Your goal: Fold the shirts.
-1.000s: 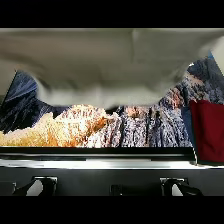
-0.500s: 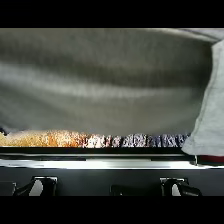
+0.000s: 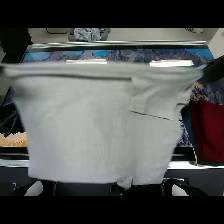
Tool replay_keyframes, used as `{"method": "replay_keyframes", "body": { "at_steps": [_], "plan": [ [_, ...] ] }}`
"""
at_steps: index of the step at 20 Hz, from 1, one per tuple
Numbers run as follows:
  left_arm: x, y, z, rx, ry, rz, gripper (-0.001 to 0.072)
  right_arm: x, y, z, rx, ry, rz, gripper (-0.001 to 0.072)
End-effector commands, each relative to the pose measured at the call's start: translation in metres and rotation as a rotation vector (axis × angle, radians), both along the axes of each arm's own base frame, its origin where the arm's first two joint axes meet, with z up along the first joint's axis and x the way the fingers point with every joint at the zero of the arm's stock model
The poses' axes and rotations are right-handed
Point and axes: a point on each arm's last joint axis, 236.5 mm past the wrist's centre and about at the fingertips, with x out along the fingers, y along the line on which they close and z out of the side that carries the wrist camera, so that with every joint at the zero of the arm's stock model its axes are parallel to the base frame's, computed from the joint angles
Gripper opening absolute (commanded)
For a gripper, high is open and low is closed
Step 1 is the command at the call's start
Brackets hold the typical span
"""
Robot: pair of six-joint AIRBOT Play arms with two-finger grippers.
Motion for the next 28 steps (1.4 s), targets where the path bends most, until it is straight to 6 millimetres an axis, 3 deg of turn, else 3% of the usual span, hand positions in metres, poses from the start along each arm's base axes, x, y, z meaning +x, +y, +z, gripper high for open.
{"method": "replay_keyframes", "body": {
  "at_steps": [1, 2, 4, 6, 8, 10, 12, 15, 17, 19, 22, 25, 28],
  "plan": [
    [0.036, -0.019, -0.164, -0.117, 0.329, -0.08, 0.0029, 0.05, 0.034, -0.167, 0.093, 0.334, 0.021, 0.0043],
    [0.05, -0.017, -0.193, -0.132, 0.368, -0.07, 0.0029, 0.073, 0.041, -0.195, 0.127, 0.317, -0.01, 0.0042],
    [0.076, -0.013, -0.229, -0.158, 0.402, -0.054, 0.0029, 0.112, 0.049, -0.223, 0.193, 0.231, -0.066, 0.0043],
    [0.101, -0.008, -0.244, -0.178, 0.395, -0.04, 0.0029, 0.141, 0.046, -0.223, 0.215, 0.119, -0.112, 0.0043],
    [0.12, 0.001, -0.245, -0.166, 0.361, -0.022, 0.003, 0.162, 0.04, -0.209, 0.212, 0.018, -0.132, 0.0044],
    [0.134, 0.007, -0.239, -0.155, 0.328, -0.013, 0.0029, 0.165, 0.04, -0.204, 0.215, 0.001, -0.134, 0.0044],
    [0.132, 0.006, -0.239, -0.157, 0.335, -0.022, 0.0031, 0.145, 0.046, -0.215, 0.219, 0.096, -0.117, 0.0043],
    [0.111, -0.002, -0.245, -0.175, 0.413, -0.085, 0.003, 0.08, 0.055, -0.229, 0.206, 0.372, -0.064, 0.0043],
    [0.085, -0.001, -0.254, -0.169, 0.512, -0.132, 0.003, 0.032, 0.054, -0.229, 0.157, 0.553, 0.006, 0.0043],
    [0.054, 0.002, -0.265, -0.142, 0.637, -0.182, 0.0029, 0.003, 0.052, -0.233, 0.14, 0.668, 0.025, 0.0043],
    [0.019, 0.002, -0.281, -0.129, 0.793, -0.217, 0.0029, -0.003, 0.07, -0.254, 0.184, 0.688, 0.017, 0.0043],
    [0.01, 0.0, -0.291, -0.141, 0.827, -0.221, 0.0029, -0.005, 0.082, -0.273, 0.174, 0.702, 0.016, 0.0043],
    [0.008, 0.008, -0.294, -0.126, 0.832, -0.208, 0.004, -0.003, 0.081, -0.275, 0.177, 0.7, -0.03, 0.0057]
  ]
}}
